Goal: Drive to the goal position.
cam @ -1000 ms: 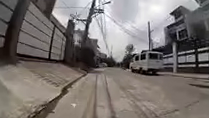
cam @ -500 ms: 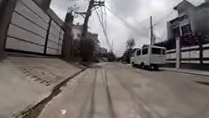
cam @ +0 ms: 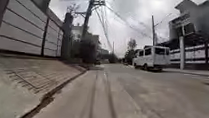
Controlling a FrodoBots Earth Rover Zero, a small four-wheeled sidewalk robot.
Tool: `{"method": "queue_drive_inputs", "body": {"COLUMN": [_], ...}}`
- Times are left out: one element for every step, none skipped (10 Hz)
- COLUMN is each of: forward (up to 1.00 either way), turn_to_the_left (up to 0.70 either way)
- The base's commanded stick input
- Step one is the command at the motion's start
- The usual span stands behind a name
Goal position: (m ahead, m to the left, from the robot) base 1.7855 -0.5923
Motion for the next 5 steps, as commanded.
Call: {"method": "queue_drive_inputs", "body": {"forward": [0.70,0.70,0.70,0.70,0.70], "turn_to_the_left": [0.05,0.02,0.00,0.00,0.00]}}
